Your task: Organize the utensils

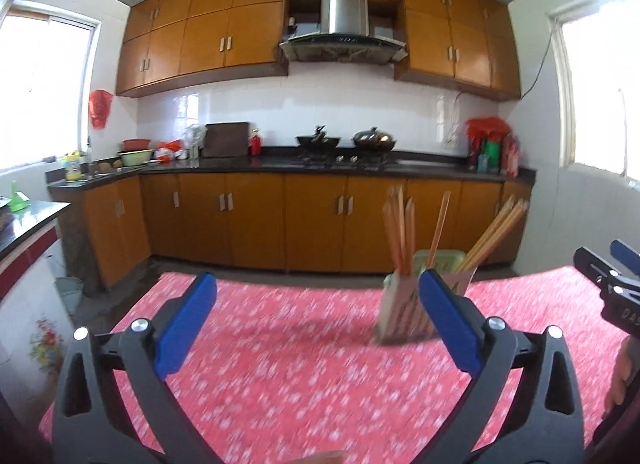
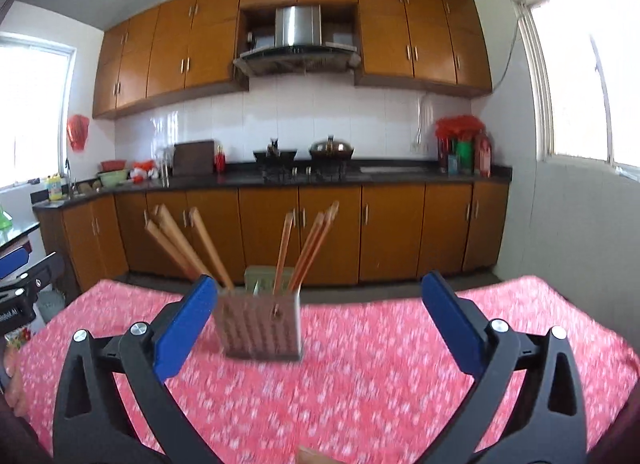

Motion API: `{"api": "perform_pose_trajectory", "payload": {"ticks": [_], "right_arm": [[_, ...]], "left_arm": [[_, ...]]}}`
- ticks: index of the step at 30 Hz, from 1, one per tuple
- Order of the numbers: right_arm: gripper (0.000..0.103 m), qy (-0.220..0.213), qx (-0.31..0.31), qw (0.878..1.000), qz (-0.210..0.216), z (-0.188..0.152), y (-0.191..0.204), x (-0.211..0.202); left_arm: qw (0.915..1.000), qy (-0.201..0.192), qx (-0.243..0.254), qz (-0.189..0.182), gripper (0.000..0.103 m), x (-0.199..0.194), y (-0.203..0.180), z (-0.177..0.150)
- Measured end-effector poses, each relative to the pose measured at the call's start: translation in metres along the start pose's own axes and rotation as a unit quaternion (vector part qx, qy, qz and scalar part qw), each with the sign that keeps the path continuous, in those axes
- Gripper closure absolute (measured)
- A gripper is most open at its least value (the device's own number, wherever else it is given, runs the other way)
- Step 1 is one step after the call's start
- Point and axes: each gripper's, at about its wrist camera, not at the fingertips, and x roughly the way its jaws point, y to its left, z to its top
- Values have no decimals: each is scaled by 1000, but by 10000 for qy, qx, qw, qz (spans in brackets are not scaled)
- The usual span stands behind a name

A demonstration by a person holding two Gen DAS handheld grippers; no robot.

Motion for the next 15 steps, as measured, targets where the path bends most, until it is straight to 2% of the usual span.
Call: {"api": "perform_pose_trajectory", "payload": {"ticks": [6, 8, 12, 15], "right_arm": [[2, 66, -110, 9999, -44, -39, 10, -14], [2, 225, -102, 9997, 52, -48, 10, -16], [2, 463, -2, 9988, 158, -69, 7, -23], [2, 513, -1, 9986, 87, -78, 6, -27]], "left_arm": [[9998, -74, 205, 19, 4, -25, -10, -43], [9996, -68, 269, -8, 4, -30, -15, -53], [9994, 51, 317, -162, 4, -36, -25, -71], [9992, 143, 329, -187, 4, -37, -26, -79]]}}
